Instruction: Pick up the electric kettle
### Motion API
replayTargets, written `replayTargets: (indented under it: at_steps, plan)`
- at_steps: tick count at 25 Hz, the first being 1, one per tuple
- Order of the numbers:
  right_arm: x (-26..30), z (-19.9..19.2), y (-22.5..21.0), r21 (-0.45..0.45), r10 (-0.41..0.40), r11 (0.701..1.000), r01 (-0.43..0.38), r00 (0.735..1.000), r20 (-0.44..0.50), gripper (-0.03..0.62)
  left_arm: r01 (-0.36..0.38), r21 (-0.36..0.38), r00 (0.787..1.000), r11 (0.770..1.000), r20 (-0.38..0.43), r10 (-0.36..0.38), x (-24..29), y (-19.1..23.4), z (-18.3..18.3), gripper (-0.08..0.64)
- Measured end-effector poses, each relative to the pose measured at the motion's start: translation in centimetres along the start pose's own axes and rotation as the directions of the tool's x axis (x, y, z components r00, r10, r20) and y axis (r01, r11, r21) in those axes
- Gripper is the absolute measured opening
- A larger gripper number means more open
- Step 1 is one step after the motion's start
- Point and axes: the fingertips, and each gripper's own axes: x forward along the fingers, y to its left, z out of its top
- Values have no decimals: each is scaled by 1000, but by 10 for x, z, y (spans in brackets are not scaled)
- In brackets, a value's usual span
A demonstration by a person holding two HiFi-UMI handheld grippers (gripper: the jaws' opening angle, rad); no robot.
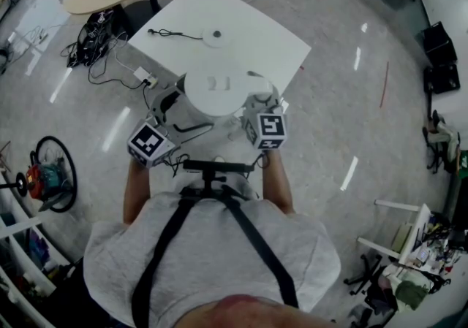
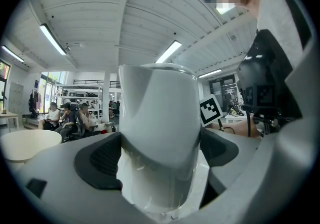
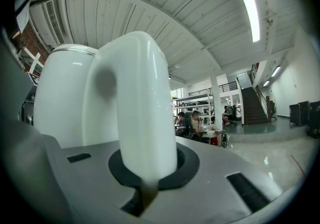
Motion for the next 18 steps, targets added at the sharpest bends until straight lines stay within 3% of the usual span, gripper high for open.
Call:
replayTargets:
  at_steps: [18]
  plan:
    - [7,0,-5,-13,-8,1000,8,1000,4,6,3,-8,1000,1000,-4,-3,4,8,0,502]
